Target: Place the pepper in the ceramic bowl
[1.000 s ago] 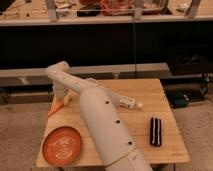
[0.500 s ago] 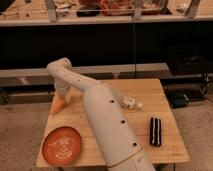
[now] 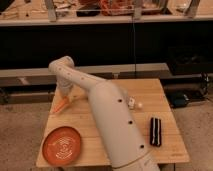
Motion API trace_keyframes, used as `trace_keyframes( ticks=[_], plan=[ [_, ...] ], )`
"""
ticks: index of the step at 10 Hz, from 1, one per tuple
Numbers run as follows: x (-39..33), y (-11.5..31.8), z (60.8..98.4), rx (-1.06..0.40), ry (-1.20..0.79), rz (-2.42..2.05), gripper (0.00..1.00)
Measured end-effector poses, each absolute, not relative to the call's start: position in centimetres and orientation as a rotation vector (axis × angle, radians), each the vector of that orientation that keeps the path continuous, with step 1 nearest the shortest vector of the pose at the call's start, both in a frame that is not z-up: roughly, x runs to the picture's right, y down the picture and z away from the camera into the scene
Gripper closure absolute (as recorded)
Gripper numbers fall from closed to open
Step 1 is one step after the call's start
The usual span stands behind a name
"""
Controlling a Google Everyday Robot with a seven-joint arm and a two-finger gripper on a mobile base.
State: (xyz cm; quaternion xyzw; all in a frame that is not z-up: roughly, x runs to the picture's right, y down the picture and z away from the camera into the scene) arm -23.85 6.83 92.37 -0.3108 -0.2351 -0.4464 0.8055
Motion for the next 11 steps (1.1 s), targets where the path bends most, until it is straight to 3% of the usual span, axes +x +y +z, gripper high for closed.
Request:
trace_keyframes(
  ticks=[11],
  plan=[
    [-20.6,8.9,88.2,-0.683,-0.507,-0.966,0.99]
  ],
)
